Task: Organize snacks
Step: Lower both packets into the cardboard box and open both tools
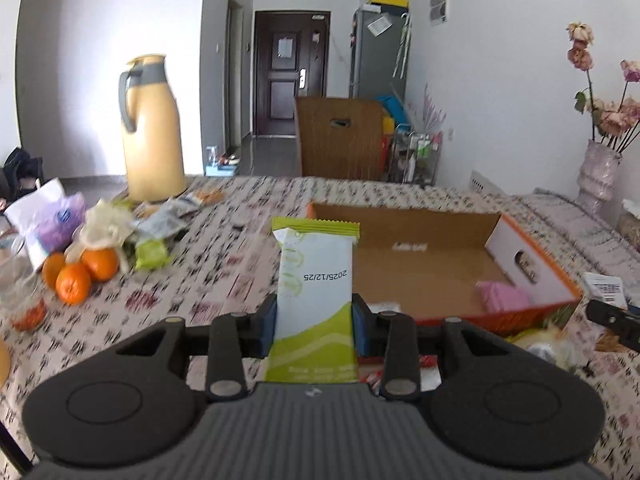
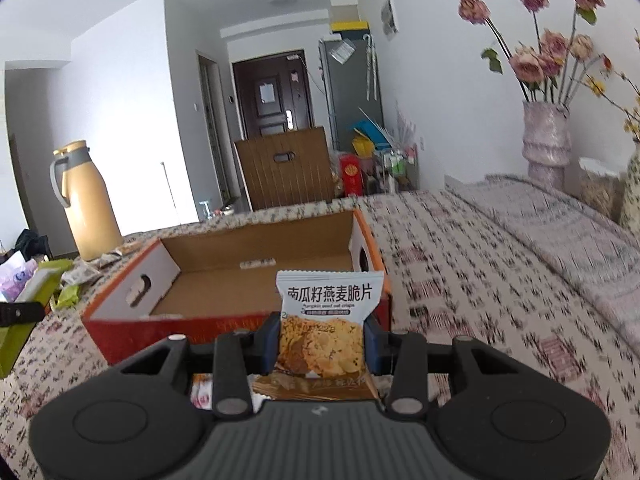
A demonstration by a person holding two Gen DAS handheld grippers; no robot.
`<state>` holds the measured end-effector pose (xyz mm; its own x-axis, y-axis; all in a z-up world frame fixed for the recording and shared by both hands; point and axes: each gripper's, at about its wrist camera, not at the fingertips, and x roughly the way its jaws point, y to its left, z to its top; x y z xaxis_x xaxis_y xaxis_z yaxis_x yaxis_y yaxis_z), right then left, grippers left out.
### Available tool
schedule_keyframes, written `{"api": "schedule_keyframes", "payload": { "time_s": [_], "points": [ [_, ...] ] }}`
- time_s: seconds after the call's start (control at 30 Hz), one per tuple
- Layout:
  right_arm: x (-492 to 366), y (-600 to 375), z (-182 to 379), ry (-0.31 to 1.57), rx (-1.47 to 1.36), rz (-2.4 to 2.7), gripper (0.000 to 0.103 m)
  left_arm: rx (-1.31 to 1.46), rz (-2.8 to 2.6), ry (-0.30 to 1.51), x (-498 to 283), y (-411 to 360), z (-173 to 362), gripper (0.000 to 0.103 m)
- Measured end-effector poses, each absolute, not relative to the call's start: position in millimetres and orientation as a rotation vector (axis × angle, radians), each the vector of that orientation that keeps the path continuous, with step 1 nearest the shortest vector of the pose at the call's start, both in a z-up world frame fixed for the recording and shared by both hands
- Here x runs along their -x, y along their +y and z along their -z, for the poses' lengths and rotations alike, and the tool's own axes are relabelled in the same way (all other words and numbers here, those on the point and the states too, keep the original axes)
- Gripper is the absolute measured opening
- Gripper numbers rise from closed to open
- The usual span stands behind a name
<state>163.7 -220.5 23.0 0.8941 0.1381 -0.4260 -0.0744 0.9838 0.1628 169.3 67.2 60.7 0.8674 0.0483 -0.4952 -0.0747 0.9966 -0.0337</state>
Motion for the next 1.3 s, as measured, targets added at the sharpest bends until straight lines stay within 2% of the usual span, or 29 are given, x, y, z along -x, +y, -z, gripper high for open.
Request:
{"api": "schedule_keyframes", "payload": {
  "time_s": [0.37,0.67,1.17,1.23,1.3],
  "points": [
    [-210.8,-211.5,-39.7,0.399,-0.124,-0.149,0.04,0.041,-0.012,0.493,-216.5,32.9,-76.0,0.037],
    [-258.0,-196.1,-41.9,0.418,-0.118,-0.172,0.04,0.043,-0.004,0.512,-261.0,19.7,-66.0,0.037],
    [-303.9,-191.6,-4.1,0.567,-0.126,-0.227,0.041,0.074,0.019,0.593,-292.4,27.8,-29.3,0.04],
    [-304.9,-192.4,-1.3,0.58,-0.128,-0.227,0.044,0.083,0.023,0.592,-291.3,28.9,-29.7,0.05],
    [-304.2,-193.2,-0.3,0.58,-0.128,-0.218,0.048,0.088,0.008,0.577,-288.3,30.0,-31.5,0.082]
  ]
}}
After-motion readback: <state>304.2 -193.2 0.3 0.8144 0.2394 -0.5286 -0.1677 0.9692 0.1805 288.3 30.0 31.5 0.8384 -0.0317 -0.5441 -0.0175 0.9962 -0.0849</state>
